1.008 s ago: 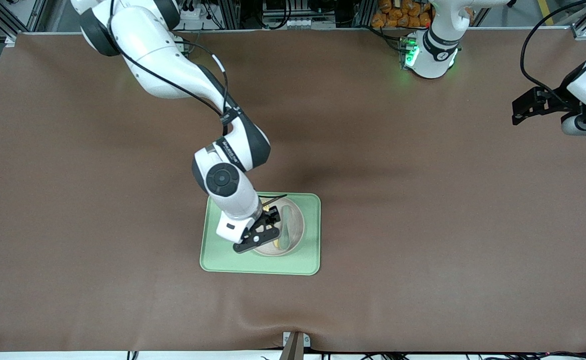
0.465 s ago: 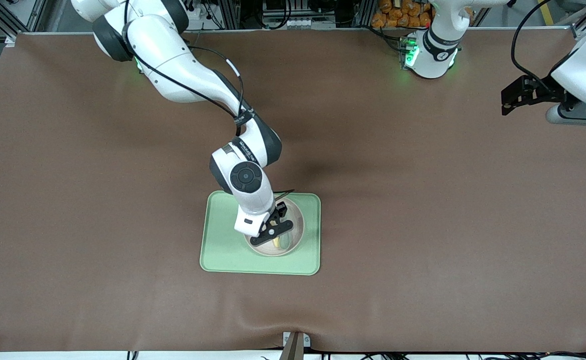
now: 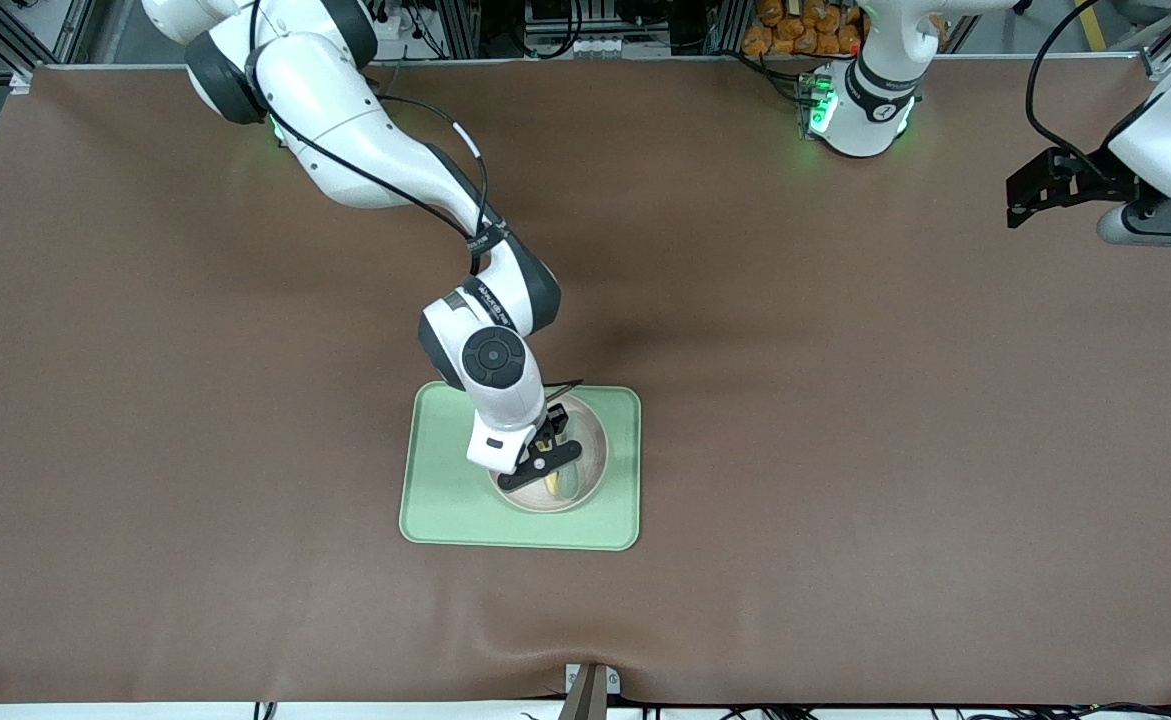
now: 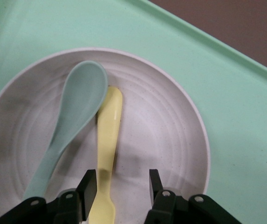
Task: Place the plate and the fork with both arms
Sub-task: 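Lower the right gripper onto the yellow fork and grasp it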
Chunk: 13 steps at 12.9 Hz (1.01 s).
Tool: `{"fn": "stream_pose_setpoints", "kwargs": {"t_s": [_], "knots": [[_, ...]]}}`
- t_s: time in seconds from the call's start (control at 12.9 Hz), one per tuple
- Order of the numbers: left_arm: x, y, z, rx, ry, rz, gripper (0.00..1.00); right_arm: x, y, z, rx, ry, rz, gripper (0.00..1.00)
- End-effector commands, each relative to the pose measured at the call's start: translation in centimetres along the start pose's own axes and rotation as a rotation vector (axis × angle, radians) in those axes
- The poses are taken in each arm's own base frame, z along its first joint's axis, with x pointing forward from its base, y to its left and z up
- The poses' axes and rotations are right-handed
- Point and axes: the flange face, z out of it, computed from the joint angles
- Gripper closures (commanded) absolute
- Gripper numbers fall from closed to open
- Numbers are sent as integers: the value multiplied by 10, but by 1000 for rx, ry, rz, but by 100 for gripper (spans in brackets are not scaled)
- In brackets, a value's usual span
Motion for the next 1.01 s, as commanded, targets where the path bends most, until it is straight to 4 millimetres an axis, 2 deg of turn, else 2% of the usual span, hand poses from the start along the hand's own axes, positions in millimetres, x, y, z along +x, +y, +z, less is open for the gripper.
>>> {"fn": "stream_pose_setpoints", "kwargs": {"t_s": [0.0, 0.39, 0.47, 0.54, 0.62, 0.93], "knots": [[-5, -4, -4, -9, -5, -10, 0, -4, -7, 4, -20, -2, -8, 46], [-11, -7, -4, -11, -38, -15, 0, -6, -12, 17, -20, 5, -15, 47], [-12, -8, -4, -12, -38, -20, 0, -7, -15, 19, -20, 3, -19, 56], [-15, -9, -8, -10, -36, -24, 0, -7, -17, 19, -18, 3, -19, 82], [-19, -10, -12, -8, -29, -26, 0, -7, -17, 18, -17, 3, -18, 100], [-22, -12, -11, -11, -52, -30, 0, -1, -4, -8, -8, -24, 23, 100]]}}
